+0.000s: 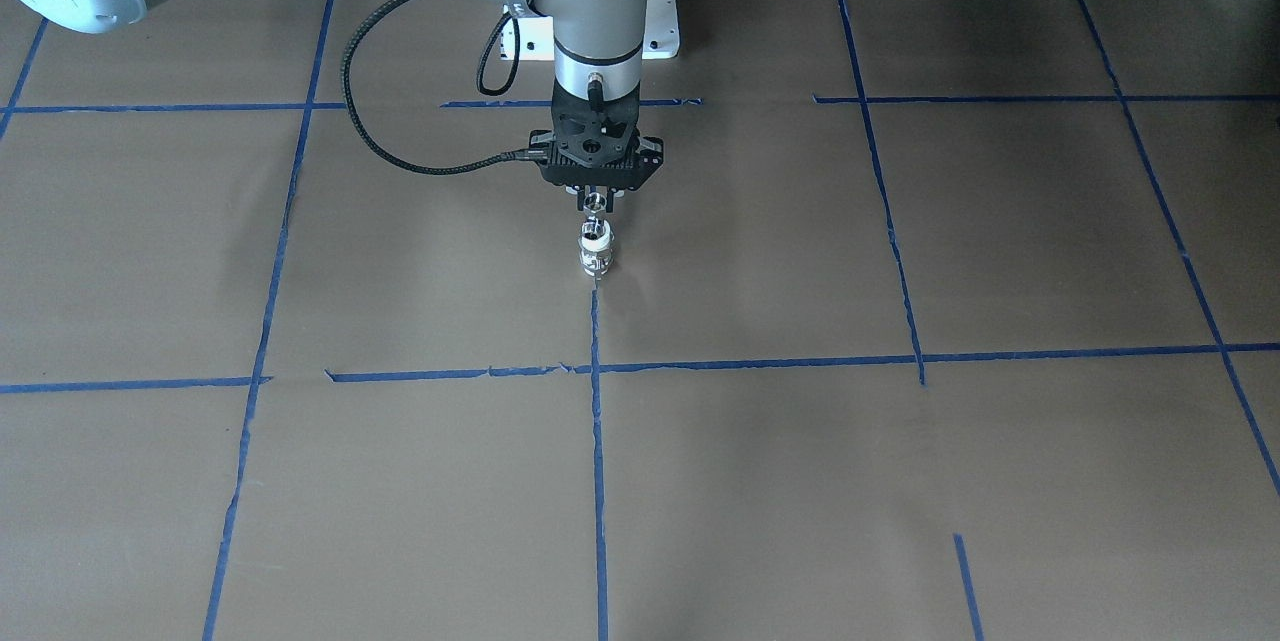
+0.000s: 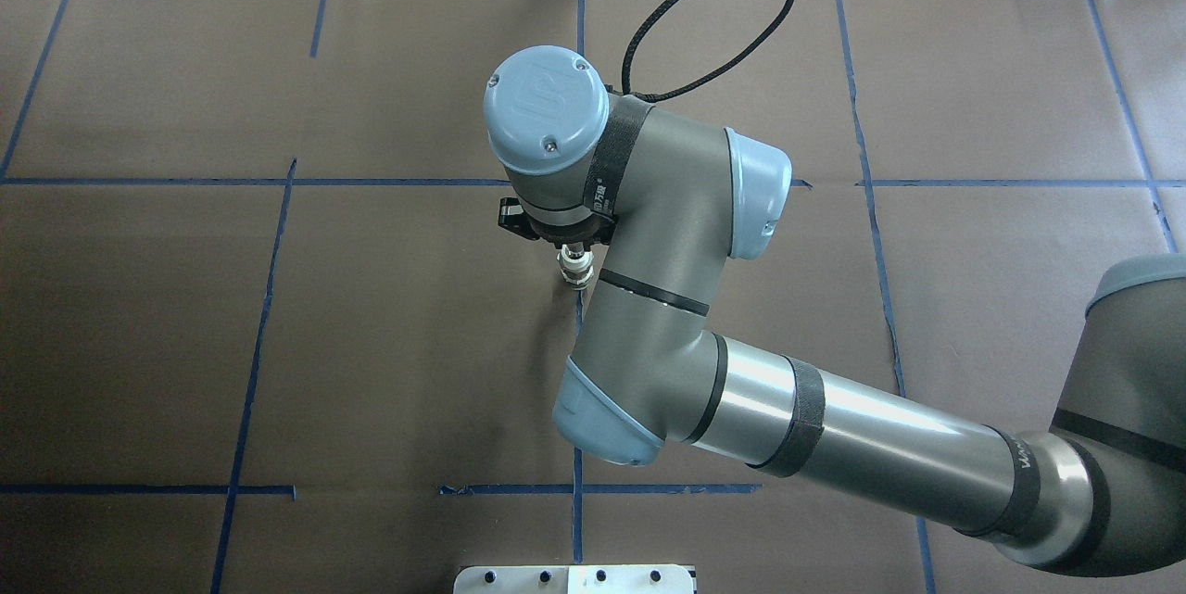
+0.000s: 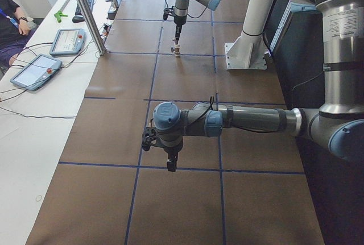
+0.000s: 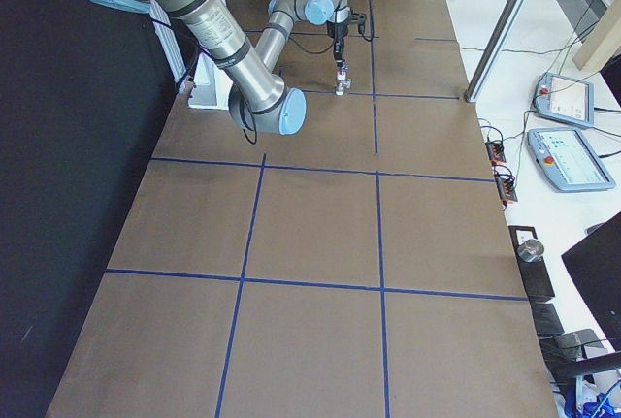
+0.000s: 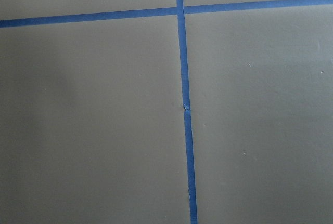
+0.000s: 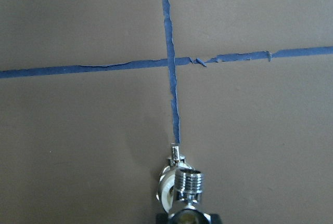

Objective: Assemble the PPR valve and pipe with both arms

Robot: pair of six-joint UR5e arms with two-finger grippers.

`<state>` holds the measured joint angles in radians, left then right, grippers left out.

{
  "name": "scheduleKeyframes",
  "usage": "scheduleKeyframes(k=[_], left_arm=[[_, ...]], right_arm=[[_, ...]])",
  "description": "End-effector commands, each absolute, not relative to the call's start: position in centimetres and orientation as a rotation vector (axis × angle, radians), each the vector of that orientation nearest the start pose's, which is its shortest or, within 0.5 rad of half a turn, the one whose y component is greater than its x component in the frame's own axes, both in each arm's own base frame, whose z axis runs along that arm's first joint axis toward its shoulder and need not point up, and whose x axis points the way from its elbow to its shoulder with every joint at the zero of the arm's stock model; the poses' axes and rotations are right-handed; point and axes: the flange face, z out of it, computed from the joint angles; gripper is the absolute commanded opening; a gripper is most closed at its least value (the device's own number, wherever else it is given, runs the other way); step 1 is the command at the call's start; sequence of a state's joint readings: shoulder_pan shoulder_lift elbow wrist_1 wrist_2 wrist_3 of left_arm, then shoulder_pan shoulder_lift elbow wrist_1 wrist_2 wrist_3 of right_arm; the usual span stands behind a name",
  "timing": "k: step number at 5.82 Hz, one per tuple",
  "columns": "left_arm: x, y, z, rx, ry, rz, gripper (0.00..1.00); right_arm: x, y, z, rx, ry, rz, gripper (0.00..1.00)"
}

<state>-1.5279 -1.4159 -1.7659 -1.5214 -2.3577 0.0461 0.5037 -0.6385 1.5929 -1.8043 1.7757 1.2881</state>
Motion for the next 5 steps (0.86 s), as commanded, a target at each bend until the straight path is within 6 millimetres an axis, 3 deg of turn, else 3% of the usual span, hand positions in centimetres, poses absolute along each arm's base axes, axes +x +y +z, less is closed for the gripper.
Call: scheduleKeyframes(k=[1,5], left_arm=[[-4.44,-42.77,63.73,-0.006,0.787,0.081,1.00],[-4.44,-42.83,63.81,-0.008,0.787,0.081,1.00]], right_arm=[[-57.13,-44.47,10.73,0.108,-0.743,0.138,0.00],[-57.24,-44.50,11.10,0.111,-0.757,0.136,0.00]])
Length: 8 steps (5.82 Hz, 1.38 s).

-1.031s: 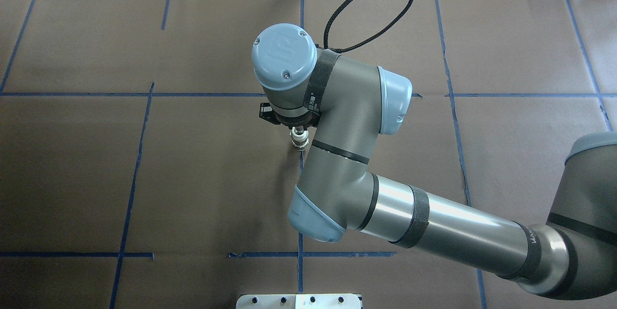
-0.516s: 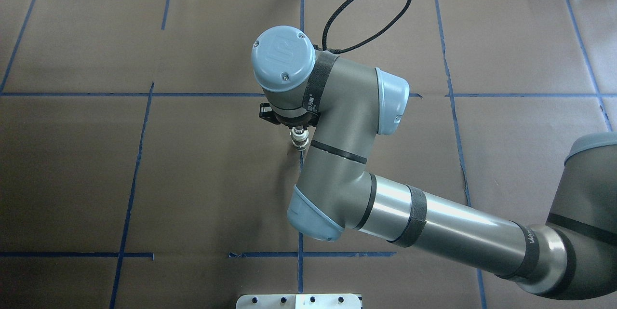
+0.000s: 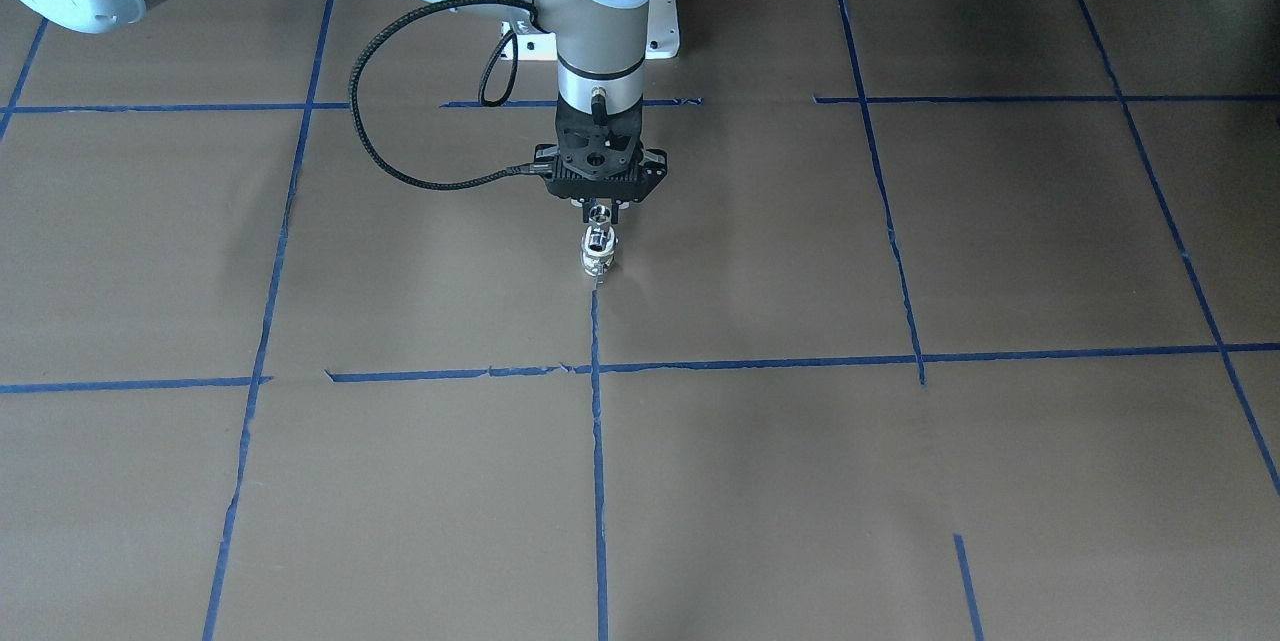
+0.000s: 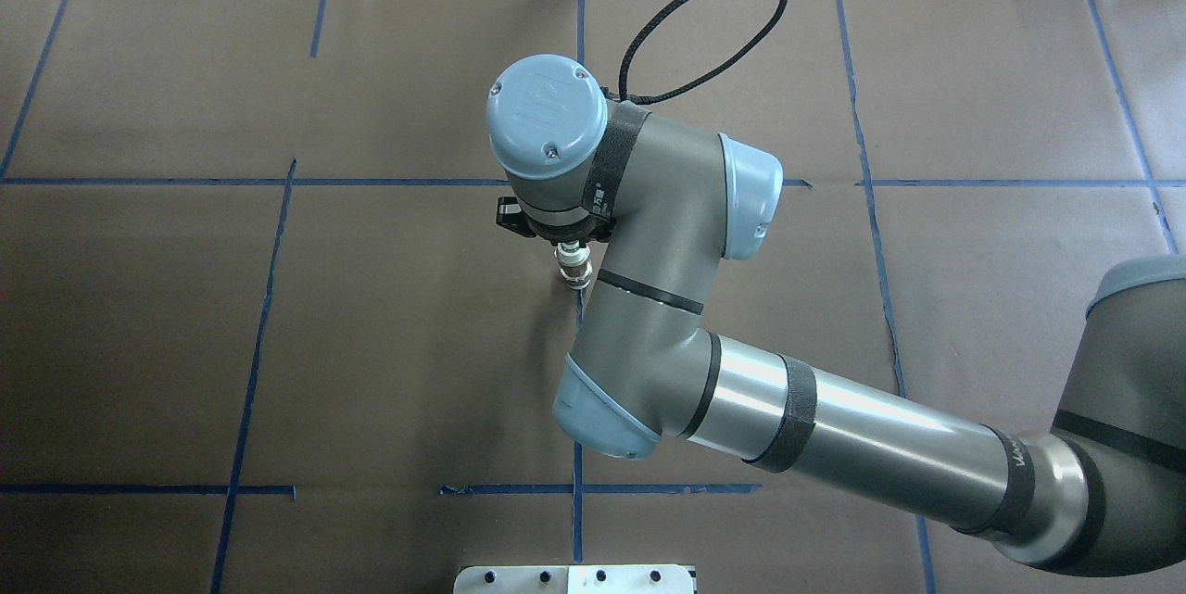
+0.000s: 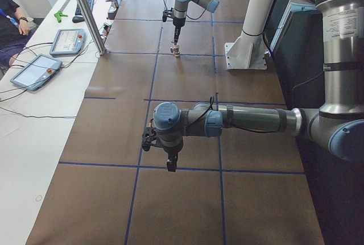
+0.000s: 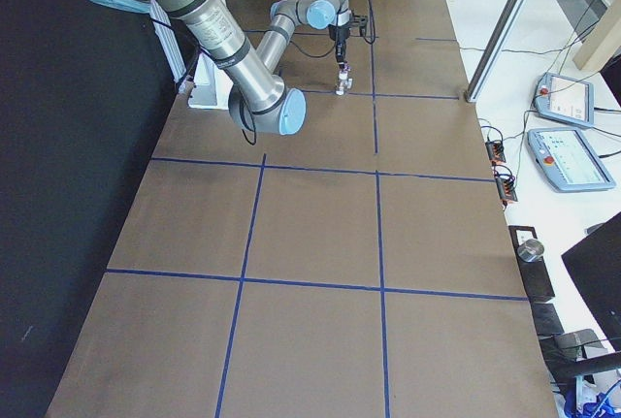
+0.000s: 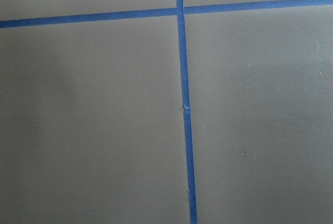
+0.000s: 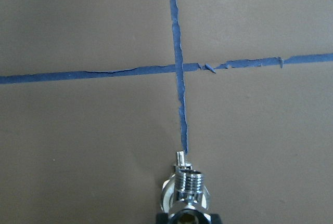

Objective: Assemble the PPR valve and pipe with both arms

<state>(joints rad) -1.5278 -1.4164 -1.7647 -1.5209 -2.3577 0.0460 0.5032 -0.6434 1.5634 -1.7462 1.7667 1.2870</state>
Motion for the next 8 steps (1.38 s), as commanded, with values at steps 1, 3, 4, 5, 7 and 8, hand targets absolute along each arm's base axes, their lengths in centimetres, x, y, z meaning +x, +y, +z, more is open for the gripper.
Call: scheduleKeyframes(k=[1,3,4,5,7,8], left_arm=[[-4.44,-42.76,63.88,-0.009,0.787,0.080,1.00],[-4.44,-42.76,63.88,-0.009,0.787,0.080,1.00],[-4.45,-42.75,63.89,-0.010,0.787,0.080,1.00],[-4.45,-42.75,63.89,-0.010,0.787,0.080,1.00],[-4.44,-42.76,63.88,-0.009,0.787,0.080,1.00],[-4.44,-42.76,63.88,-0.009,0.787,0.080,1.00]], right_arm=[[-57.17,-44.46,11.23,0.111,-0.756,0.136,0.00],[-57.31,-44.31,11.45,0.110,-0.753,0.134,0.00],[-57.51,-44.06,11.45,0.109,-0.752,0.130,0.03],[-57.52,-44.06,11.56,0.108,-0.751,0.132,0.21],[-57.56,-44.07,11.51,0.105,-0.752,0.137,0.99],[-57.55,-44.06,11.40,0.106,-0.753,0.135,1.00]])
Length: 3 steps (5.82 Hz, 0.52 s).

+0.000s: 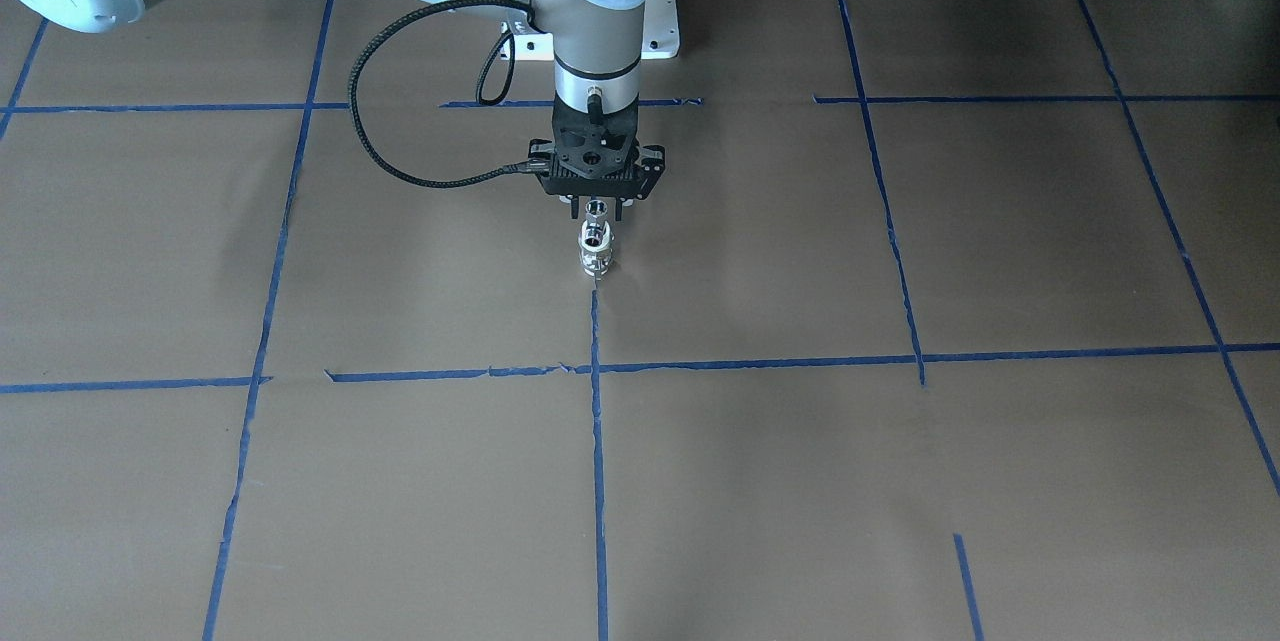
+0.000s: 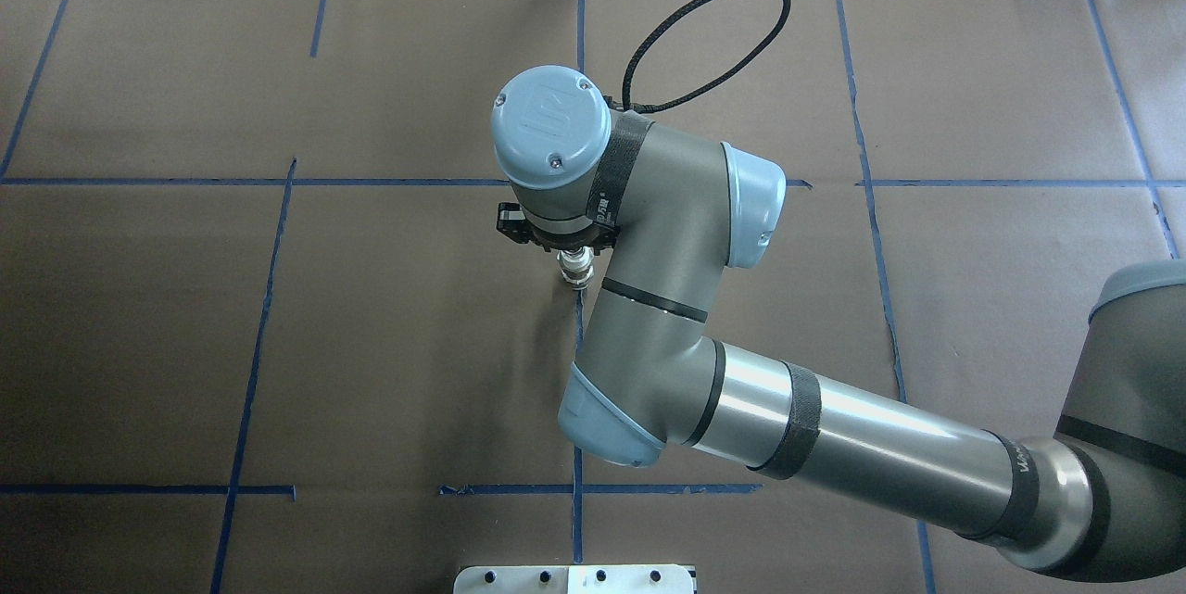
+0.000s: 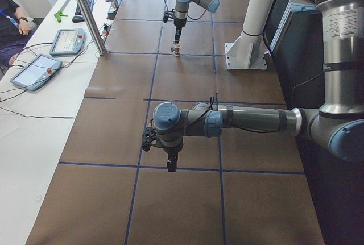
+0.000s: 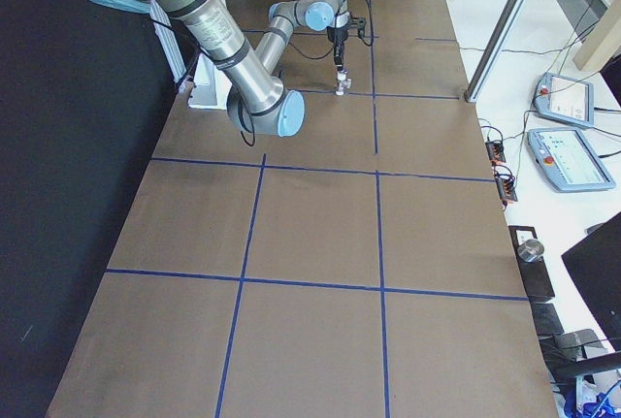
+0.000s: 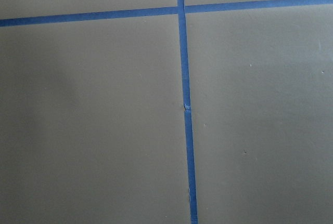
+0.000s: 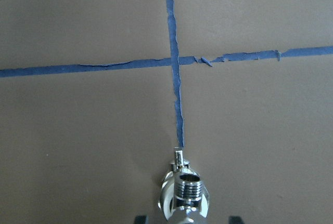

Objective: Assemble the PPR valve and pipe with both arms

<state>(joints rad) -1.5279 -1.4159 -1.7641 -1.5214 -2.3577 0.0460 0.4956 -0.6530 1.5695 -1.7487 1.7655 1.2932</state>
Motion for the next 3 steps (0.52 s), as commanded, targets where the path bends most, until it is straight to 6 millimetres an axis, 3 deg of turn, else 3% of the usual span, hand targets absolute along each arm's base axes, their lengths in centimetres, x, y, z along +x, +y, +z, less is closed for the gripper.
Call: scheduleKeyframes(k=[1,2,3], left_arm=[[-4.4,-42.8,63.9,-0.009,0.787,0.080,1.00],[-4.4,-42.8,64.0,-0.010,0.787,0.080,1.00],[-4.5,-42.8,64.2,-0.018,0.784,0.073,1.00]], right_arm=[[-57.4,-43.9,10.9,0.104,-0.764,0.128,1.00],[-56.0,-44.6,10.3,0.112,-0.779,0.134,1.00],[-53.2,-47.8,11.8,0.091,-0.779,0.093,1.00]])
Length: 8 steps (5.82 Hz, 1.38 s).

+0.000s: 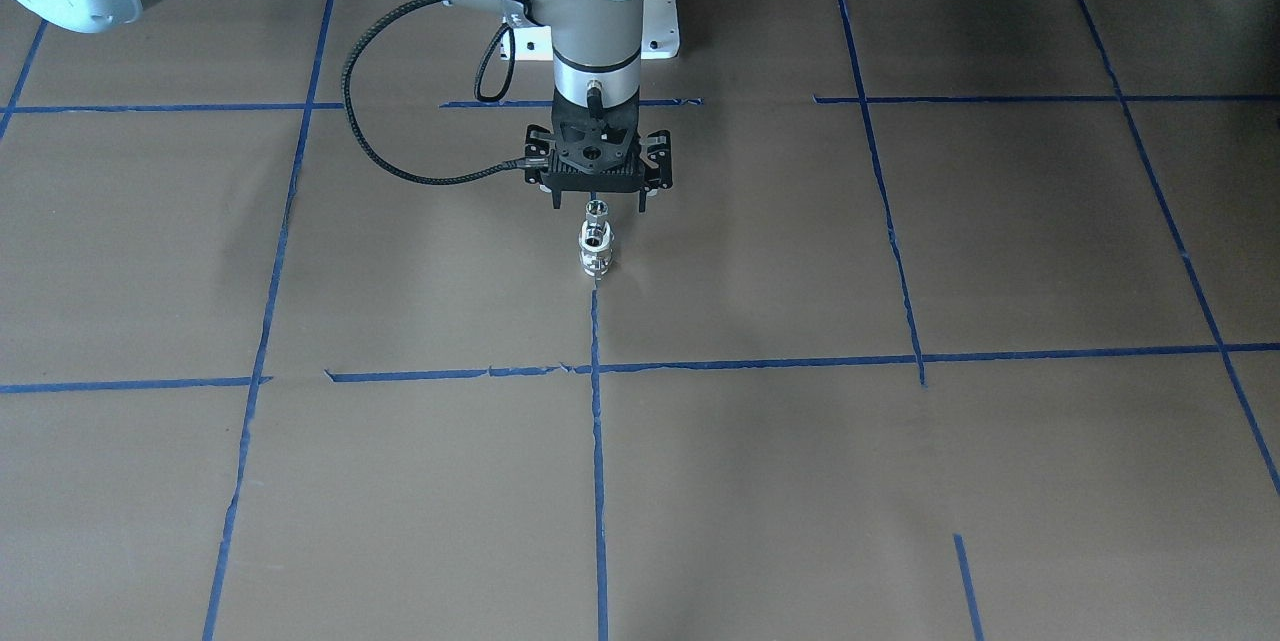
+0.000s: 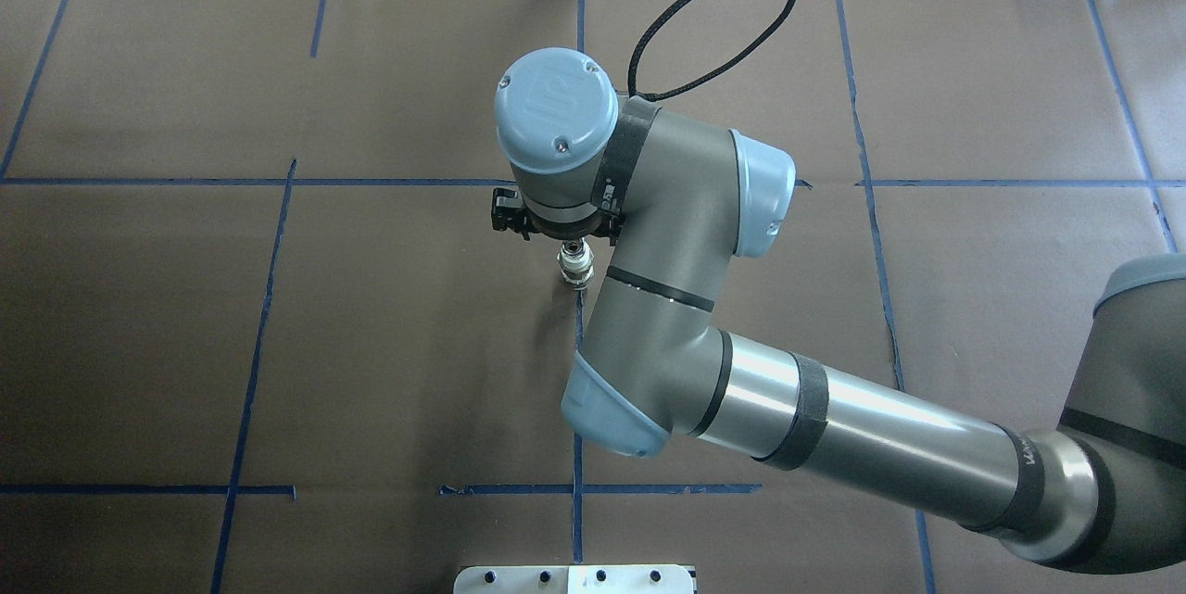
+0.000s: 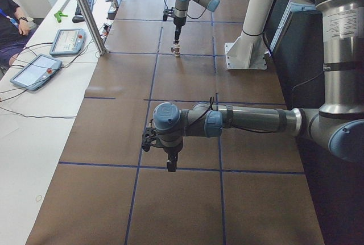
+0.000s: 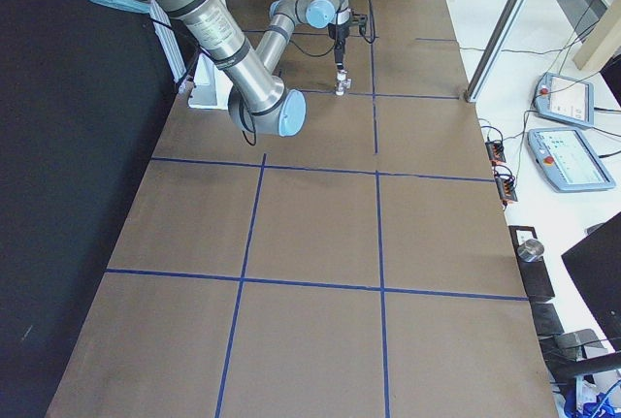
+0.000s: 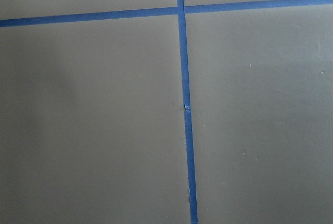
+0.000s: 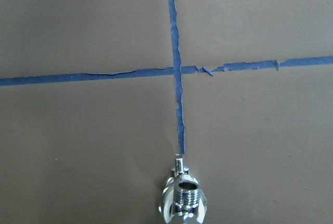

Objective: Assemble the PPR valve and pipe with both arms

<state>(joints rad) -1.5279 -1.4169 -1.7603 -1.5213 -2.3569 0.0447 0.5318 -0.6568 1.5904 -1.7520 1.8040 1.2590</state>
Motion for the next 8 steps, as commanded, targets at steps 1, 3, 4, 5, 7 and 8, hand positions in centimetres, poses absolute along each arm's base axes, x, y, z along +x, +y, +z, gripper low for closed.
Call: scheduleKeyframes(k=[1,3,4,5,7,8], left_arm=[[-4.4,-42.9,65.2,-0.036,0.784,0.069,1.00],[-4.3,-43.1,65.2,-0.036,0.784,0.071,1.00],[-4.3,-43.3,64.9,-0.031,0.782,0.078,1.00],[-4.2,-43.3,65.1,-0.022,0.782,0.108,1.00],[-4.3,-42.3,66.0,-0.048,0.786,0.091,1.00],[-4.4,-42.3,65.9,-0.042,0.785,0.090,1.00]], right_arm=[[-48.6,-52.2,14.8,0.072,-0.768,0.038,1.00],[-34.4,-60.9,25.5,0.073,-0.750,-0.123,1.00],[-26.4,-63.5,31.7,0.112,-0.712,-0.210,1.00],[-18.5,-64.2,38.4,0.143,-0.669,-0.316,1.00],[-5.5,-58.7,52.3,0.121,-0.679,-0.438,1.00],[0.0,-53.9,58.2,0.100,-0.673,-0.387,1.00]])
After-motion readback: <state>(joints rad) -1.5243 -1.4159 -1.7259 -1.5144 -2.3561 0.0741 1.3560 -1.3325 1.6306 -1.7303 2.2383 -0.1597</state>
